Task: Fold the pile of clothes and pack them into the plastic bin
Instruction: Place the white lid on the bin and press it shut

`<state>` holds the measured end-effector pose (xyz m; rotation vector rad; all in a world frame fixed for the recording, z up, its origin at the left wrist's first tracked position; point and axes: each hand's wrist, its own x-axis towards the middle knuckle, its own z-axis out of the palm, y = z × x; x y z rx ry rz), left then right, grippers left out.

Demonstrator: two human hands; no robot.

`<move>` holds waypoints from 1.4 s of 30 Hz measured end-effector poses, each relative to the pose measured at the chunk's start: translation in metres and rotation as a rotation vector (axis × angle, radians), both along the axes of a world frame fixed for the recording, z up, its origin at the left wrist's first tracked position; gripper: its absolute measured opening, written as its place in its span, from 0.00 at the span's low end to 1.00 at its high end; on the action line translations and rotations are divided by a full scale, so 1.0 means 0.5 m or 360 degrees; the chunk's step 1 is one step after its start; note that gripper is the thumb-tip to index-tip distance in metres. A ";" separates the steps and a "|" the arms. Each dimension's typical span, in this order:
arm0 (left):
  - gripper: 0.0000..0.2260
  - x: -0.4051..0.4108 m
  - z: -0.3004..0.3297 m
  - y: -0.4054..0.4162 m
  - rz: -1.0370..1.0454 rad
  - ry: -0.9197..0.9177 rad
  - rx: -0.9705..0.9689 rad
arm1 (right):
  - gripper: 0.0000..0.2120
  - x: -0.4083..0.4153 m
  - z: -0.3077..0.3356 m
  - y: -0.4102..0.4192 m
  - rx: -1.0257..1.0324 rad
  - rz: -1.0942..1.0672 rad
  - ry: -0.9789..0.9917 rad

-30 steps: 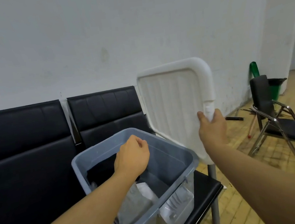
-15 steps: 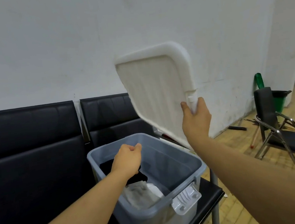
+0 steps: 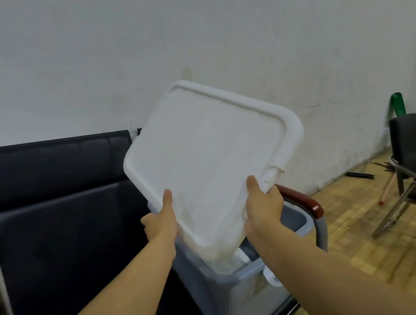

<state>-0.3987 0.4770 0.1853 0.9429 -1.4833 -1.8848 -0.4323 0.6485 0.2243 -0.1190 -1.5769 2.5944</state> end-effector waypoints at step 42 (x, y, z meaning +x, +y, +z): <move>0.34 -0.102 -0.145 0.063 -0.0245 -0.1100 -0.0905 | 0.37 -0.201 -0.240 0.110 0.2206 -0.0188 -0.0427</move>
